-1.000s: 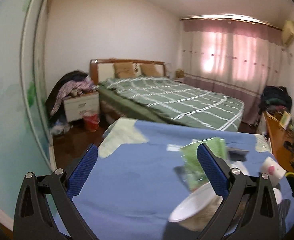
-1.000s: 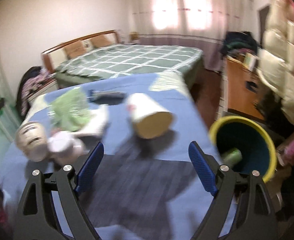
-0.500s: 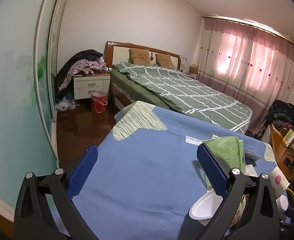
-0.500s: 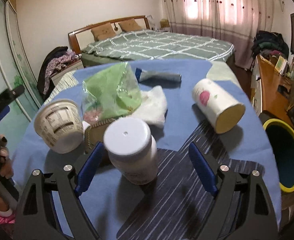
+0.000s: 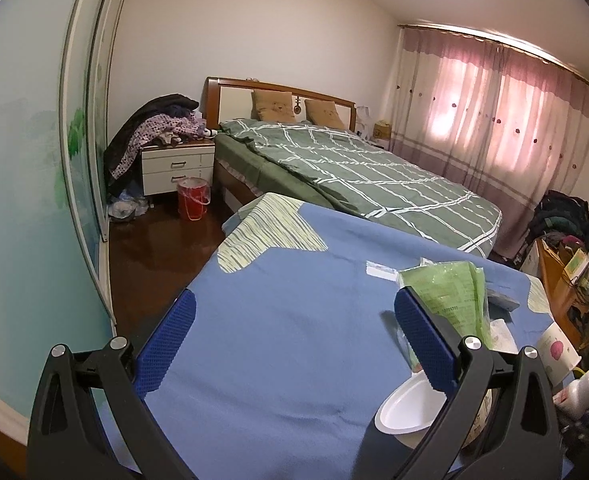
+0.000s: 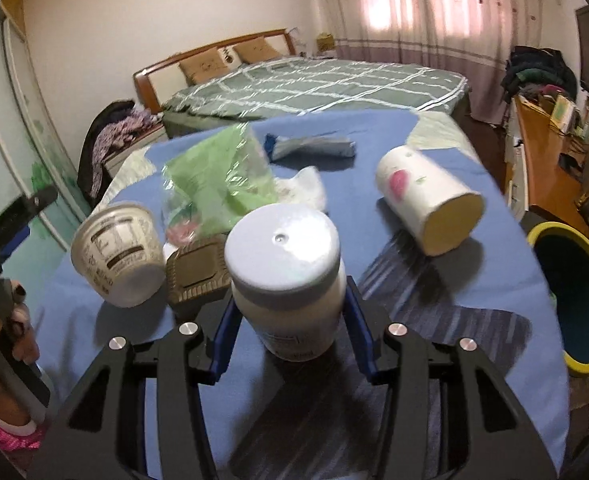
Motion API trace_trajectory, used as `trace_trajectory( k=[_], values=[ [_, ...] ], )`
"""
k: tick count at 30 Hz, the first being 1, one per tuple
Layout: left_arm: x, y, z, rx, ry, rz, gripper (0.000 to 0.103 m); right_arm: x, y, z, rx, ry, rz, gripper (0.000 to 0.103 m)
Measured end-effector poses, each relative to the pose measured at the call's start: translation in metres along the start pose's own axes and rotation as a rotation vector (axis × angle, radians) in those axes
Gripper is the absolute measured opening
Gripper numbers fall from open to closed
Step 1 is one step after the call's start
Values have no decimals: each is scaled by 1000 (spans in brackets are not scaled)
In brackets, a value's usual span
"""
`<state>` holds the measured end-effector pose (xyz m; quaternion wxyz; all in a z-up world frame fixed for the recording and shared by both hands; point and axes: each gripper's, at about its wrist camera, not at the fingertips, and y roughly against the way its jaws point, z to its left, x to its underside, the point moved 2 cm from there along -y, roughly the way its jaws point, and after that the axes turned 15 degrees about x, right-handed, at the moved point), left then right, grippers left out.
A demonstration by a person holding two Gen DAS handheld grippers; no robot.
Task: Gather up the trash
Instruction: 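Carry the white jar over the yellow bin and open the right gripper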
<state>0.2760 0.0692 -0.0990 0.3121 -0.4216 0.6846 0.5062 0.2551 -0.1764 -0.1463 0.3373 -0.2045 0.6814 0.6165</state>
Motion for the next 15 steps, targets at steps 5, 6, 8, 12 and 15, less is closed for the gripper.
trace_trajectory(
  k=[5,6,8,12,15],
  values=[
    [0,0,0,3,2,0,98,-9,11,-51,90,-103,-40,47],
    [-1,0,0,5,3,0,98,-10,12,-62,111,-126,-44,47],
    [0,0,-2,9,1,0,98,-13,11,-96,183,-195,-48,47],
    [0,-2,-4,13,-6,4,98,-15,7,-158,363,-306,-57,47],
    [1,-3,-7,20,-15,13,98,-11,-5,-201,471,-382,-16,47]
  ],
)
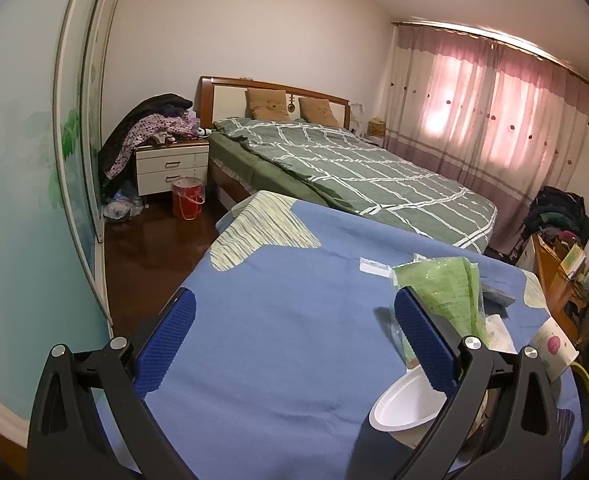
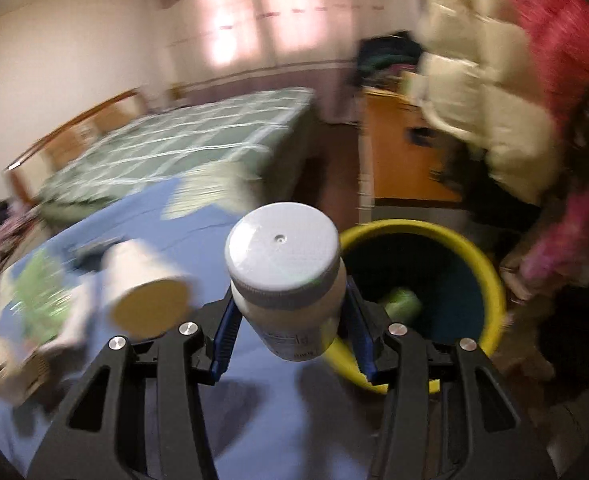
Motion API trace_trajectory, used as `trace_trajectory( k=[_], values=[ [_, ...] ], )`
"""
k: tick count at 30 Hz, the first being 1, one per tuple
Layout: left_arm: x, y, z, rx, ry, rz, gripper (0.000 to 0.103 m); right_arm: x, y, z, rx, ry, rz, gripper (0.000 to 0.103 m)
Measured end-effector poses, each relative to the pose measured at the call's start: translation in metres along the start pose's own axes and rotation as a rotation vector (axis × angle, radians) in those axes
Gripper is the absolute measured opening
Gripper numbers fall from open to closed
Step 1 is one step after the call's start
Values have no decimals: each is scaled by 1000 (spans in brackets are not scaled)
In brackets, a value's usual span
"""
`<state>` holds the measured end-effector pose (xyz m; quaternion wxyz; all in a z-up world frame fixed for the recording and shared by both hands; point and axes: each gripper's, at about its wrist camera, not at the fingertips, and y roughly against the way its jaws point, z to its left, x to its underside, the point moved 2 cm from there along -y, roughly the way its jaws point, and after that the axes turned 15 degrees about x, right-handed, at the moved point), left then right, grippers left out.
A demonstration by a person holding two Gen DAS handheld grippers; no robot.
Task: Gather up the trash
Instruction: 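Carry the white jar over the yellow bin and open the right gripper, then grasp the white plastic bowl with the left gripper and lift it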
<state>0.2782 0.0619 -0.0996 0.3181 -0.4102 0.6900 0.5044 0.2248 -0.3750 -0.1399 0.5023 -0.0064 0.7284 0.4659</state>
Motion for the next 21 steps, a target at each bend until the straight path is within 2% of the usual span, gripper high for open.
trace_trajectory(
  k=[3,10,11,13,21],
  values=[
    [0,-2,-4,4,-15,8,98,-2,-24,-18,76,-41,44,47],
    [3,-5,-10,9,-36,22,98,-4,-55,-40,182,-116,87,48],
    [3,-5,-10,9,-37,23,98,-3,-55,-42,187,-123,85,50],
    [3,-5,-11,12,-40,25,98,-2,-53,-45,202,-134,68,67],
    [7,-12,-19,21,-84,57,98,-3,-51,-35,190,-102,48,71]
  ],
)
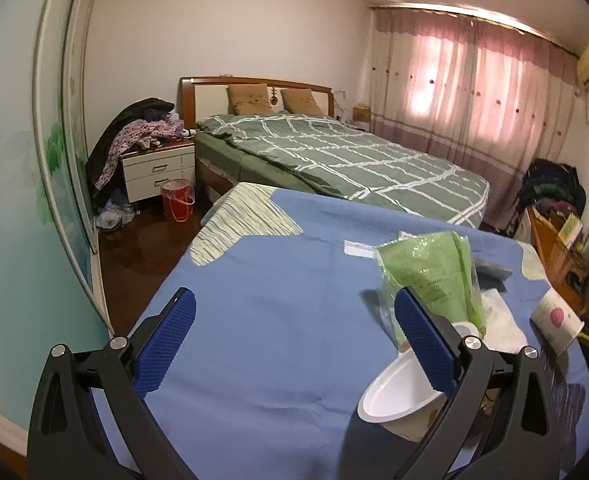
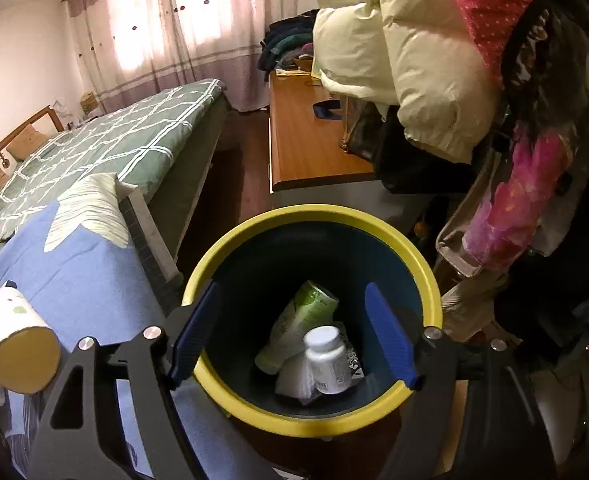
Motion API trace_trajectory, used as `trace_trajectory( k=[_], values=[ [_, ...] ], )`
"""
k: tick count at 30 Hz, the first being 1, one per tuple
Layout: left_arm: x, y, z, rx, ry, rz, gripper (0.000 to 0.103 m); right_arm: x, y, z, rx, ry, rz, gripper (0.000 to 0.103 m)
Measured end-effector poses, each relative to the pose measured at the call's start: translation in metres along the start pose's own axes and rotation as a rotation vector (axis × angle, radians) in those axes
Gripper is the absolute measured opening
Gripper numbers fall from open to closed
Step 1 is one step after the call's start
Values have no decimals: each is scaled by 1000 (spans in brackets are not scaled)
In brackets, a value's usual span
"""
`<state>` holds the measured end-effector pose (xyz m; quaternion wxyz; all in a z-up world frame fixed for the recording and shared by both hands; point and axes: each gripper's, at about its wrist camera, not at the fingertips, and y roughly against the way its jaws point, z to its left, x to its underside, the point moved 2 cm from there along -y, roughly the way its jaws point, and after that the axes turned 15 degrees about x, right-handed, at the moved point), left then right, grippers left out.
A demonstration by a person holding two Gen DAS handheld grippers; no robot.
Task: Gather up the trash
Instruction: 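Grasp the white plastic bowl with the left gripper and lift it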
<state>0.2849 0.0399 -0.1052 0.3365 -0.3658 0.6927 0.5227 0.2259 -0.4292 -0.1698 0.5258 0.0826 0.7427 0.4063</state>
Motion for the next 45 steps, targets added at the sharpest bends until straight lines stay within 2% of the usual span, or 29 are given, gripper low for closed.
trace_trajectory(
  k=[9,13,17,19,22,26,35,40,45],
  values=[
    [12,-13,-38,40,-166,55,98,2,2,1,-30,-10,10,73],
    [20,-13,-66,103,-259,57,98,2,3,2,-42,-7,12,73],
    [33,-9,-98,211,-366,77,98,1,1,2,-49,-7,14,73],
    [36,-7,-106,239,-387,79,98,1,1,2,-51,-9,15,73],
    [34,1,-108,257,-374,74,98,1,0,2,-57,-10,21,73],
    [33,18,-104,304,-300,95,98,2,0,4,-69,-4,21,73],
    [71,27,-94,290,-253,284,98,3,2,6,-105,0,24,74],
    [84,13,-101,240,-310,329,98,4,4,6,-115,1,24,74],
    [78,-12,-101,239,-256,357,98,4,4,7,-121,2,26,75]
  ],
)
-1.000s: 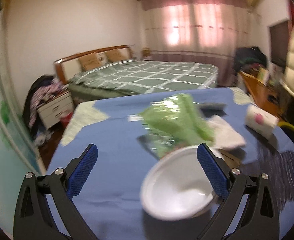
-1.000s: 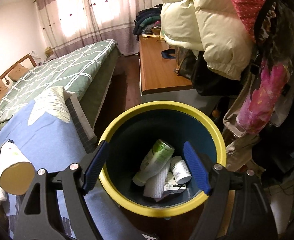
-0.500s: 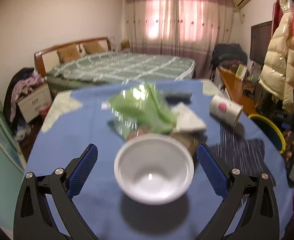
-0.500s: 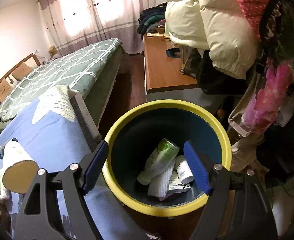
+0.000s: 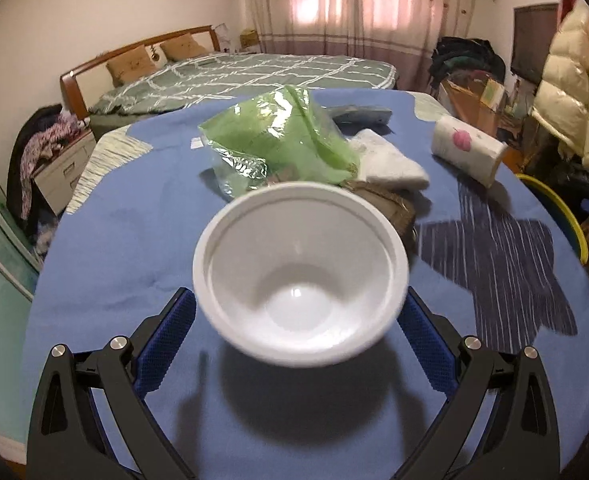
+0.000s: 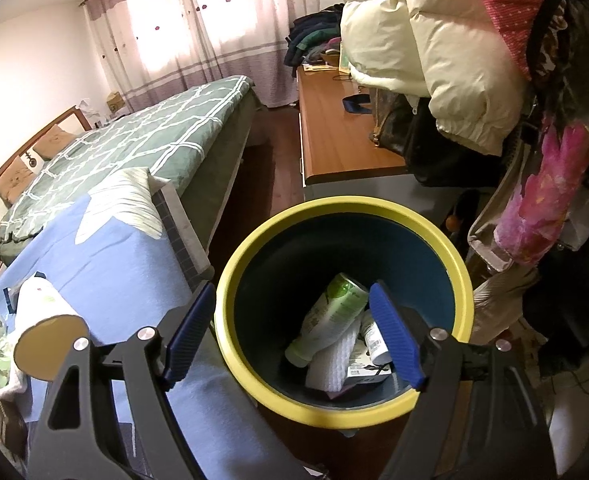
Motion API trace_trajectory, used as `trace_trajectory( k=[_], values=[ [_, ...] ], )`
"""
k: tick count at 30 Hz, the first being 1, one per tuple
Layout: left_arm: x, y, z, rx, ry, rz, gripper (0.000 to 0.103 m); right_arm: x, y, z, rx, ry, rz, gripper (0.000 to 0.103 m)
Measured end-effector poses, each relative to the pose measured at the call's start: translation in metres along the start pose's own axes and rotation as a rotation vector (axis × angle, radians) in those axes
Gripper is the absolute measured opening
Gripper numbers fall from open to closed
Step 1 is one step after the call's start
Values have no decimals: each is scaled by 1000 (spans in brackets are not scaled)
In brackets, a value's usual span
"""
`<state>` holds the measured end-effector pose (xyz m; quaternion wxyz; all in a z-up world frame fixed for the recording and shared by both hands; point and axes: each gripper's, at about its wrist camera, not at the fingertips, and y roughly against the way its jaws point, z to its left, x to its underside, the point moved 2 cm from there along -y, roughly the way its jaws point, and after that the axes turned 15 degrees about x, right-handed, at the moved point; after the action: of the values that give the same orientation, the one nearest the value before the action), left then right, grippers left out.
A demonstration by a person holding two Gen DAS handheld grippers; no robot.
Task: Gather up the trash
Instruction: 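Grasp the white plastic bowl with the left gripper and lift it, then carry the white bowl over the yellow bin and open the left gripper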
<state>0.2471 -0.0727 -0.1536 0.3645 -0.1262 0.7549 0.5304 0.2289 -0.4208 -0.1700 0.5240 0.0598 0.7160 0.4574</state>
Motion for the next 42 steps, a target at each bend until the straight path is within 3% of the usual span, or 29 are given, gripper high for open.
trace_trajectory(
  k=[6,9,13,19,23,32,42],
  values=[
    [-15,-16,4,10,41,-10,97,0,0,0,-10,1,2,76],
    [-17,-20,5,16,48,-6,85,-1,0,0,-15,3,3,76],
    [-18,-19,6,8,46,-11,82,0,0,1,-19,7,4,76],
    [-19,7,-4,-25,1,-61,81,0,0,2,-26,8,2,76],
    [-22,26,-18,-8,-27,-90,81,-1,4,1,-29,5,-9,76],
    [-47,30,-87,109,-150,-103,81,-1,24,-22,-54,13,-48,80],
    [-86,-19,-200,271,-300,-55,81,9,35,-84,-36,55,-75,81]
  ],
)
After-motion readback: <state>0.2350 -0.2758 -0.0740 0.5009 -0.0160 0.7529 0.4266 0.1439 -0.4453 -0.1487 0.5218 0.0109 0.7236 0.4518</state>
